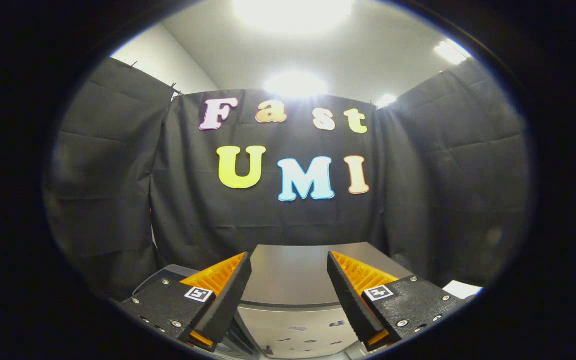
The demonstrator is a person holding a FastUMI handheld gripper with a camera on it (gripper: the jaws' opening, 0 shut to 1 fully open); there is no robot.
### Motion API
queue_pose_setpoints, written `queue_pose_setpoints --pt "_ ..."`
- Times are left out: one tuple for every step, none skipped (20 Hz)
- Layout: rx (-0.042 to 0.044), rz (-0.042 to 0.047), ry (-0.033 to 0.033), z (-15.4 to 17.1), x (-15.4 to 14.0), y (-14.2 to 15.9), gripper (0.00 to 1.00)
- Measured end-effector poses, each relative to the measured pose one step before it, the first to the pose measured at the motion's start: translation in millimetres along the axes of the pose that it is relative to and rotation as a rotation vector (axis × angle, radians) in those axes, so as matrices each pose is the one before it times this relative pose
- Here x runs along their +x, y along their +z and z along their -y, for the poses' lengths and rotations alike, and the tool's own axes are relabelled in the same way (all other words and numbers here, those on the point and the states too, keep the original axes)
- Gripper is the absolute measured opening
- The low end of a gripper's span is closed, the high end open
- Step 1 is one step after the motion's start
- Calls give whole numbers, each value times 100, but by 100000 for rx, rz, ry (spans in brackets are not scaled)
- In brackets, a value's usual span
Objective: Put the clothes into the washing machine and then close the washing machine lid.
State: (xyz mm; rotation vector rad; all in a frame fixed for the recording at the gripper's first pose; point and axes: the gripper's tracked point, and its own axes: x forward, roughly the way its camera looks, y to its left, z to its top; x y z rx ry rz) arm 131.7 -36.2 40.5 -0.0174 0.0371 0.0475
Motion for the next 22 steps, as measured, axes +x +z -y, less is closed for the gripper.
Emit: queue_pose_setpoints --pt "-851 753 -868 1086 -805 85 94" --pt "-513 624 -687 1095 -785 -79 94" --pt "-429 525 -517 860 -859 -66 94" --pt "-345 383 -719 928 -747 -257 94" --pt "-128 271 -534 733 -763 -326 94" --pt "68 223 -8 629 -690 -345 94" --pt "122 56 503 311 -783 -399 94" --pt "103 -584 29 512 -647 -710 94" --pt "176 -715 -1065 691 -568 -667 94" --pt "717 -796 -1173 811 -467 -769 94" --pt "1035 -850 -964 582 -579 -714 94" --pt "1150 -600 -555 395 -433 -603 94" --pt "1006 63 -4 314 -447 -480 94" --pt "955 -65 -284 317 -276 -580 94" --pt "905 -469 -504 408 -302 -599 94" --pt "933 -812 -213 336 -220 -819 94" --pt "714 -865 163 141 -147 -647 94" --pt "323 -616 537 23 -163 -462 94" --pt "-100 202 563 77 -258 -215 94" --pt "-532 531 380 235 -108 -164 94" --pt "-97 104 198 180 -87 -214 94" --pt "459 -223 304 38 83 -314 94"
